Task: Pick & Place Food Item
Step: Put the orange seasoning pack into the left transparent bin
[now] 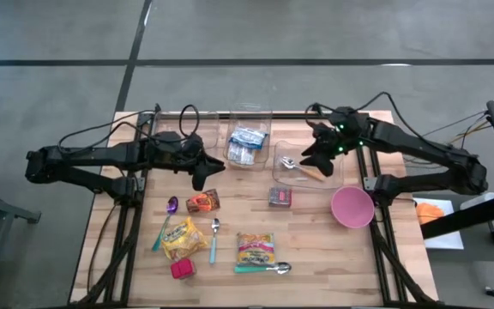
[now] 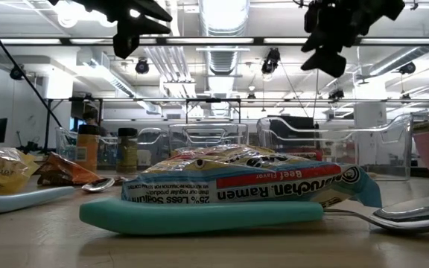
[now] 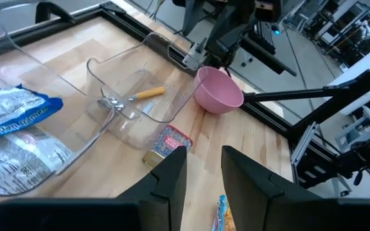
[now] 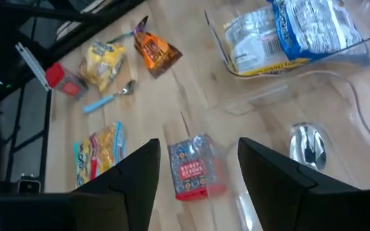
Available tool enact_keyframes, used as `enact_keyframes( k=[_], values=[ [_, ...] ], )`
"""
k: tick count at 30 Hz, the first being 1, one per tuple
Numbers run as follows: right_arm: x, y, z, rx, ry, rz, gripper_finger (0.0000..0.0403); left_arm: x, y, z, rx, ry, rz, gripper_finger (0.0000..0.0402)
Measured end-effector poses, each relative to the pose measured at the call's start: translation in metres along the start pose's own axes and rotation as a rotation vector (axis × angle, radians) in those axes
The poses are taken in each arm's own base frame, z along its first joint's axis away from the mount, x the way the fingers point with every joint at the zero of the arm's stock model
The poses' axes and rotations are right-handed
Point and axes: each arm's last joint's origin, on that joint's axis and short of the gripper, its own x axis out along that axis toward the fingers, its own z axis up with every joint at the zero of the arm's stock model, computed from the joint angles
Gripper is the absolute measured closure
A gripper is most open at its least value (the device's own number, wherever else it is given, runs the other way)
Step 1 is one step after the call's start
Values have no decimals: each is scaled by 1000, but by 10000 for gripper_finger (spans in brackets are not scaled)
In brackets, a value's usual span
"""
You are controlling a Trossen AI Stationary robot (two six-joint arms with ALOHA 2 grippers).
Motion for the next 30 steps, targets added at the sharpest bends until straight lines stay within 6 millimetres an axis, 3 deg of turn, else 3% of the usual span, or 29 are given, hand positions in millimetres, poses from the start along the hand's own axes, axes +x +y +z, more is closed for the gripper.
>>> enact_keyframes(
  k=[11,30],
  values=[
    [-7,30,-6,-67,-104,-81,197,0,0,2,22,-13,-3,296],
    [-28,86,7,-102,-435,-36,197,-1,-4,10,53,-93,-57,296]
  ],
)
